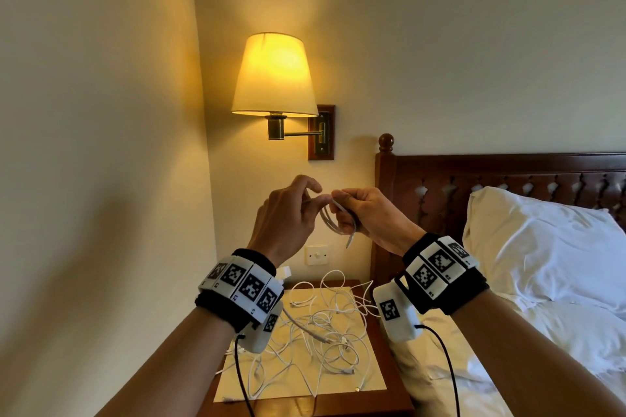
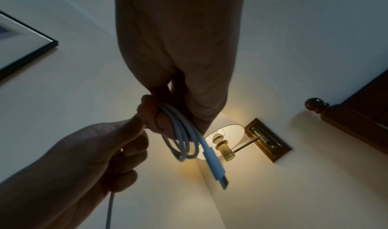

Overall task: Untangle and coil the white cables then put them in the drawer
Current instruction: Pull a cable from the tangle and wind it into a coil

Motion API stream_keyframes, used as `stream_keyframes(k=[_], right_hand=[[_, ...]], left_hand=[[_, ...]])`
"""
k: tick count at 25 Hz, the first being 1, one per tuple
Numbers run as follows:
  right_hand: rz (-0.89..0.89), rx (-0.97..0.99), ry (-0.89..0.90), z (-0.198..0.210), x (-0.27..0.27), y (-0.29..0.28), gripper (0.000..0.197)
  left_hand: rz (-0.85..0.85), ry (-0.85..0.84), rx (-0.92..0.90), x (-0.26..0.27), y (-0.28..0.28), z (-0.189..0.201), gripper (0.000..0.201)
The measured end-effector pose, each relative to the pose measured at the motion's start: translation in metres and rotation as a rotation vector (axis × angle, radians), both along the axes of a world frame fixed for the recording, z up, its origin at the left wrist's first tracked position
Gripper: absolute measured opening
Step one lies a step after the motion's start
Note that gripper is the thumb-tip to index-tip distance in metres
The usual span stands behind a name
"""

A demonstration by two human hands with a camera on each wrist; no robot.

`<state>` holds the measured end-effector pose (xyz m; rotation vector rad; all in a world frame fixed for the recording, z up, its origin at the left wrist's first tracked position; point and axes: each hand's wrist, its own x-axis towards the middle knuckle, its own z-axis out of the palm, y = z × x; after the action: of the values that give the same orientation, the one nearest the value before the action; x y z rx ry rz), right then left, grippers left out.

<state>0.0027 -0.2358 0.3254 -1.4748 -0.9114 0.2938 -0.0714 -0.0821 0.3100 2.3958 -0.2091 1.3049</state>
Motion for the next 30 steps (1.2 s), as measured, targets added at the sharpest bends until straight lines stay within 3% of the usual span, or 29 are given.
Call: stream_keyframes(k=[5, 9, 11, 14, 18, 23, 28, 30], right_hand=[[0.134, 0.077, 0.233, 0.002, -0.003, 0.000, 0.038], [0.130, 0.077, 0.265, 0.005, -0.002, 0.002, 0.036], [0.123, 0.073, 0.257, 0.005, -0.003, 0.006, 0.036], [0.028, 0.067, 0.153, -0.001, -0.003, 0.011, 0.035], [-0.218, -0.097, -0.118, -0.012, 0.001, 0.007, 0.025], [-0.375, -0.244, -0.239, -0.012, -0.005, -0.002, 0.012], [-0.323, 0.055, 0.164, -0.001, -0.015, 0.006, 0.012], [-0.297, 0.127, 0.228, -0.004, -0.019, 0.011, 0.009]], left_hand=[[-0.154, 0.144, -0.188, 0.002, 0.004, -0.001, 0.026], [-0.415, 0.376, -0.645, -0.003, -0.002, 0.000, 0.036], [-0.472, 0.379, -0.780, -0.006, -0.007, 0.000, 0.033], [-0.357, 0.290, -0.744, -0.003, -0.013, -0.002, 0.032], [-0.224, 0.236, -0.669, 0.002, -0.004, -0.009, 0.034], [-0.120, 0.182, -0.549, 0.008, 0.007, -0.022, 0.035], [-0.084, 0.156, -0.550, 0.018, 0.006, -0.025, 0.034], [-0.084, 0.148, -0.552, 0.020, 0.006, -0.023, 0.032]])
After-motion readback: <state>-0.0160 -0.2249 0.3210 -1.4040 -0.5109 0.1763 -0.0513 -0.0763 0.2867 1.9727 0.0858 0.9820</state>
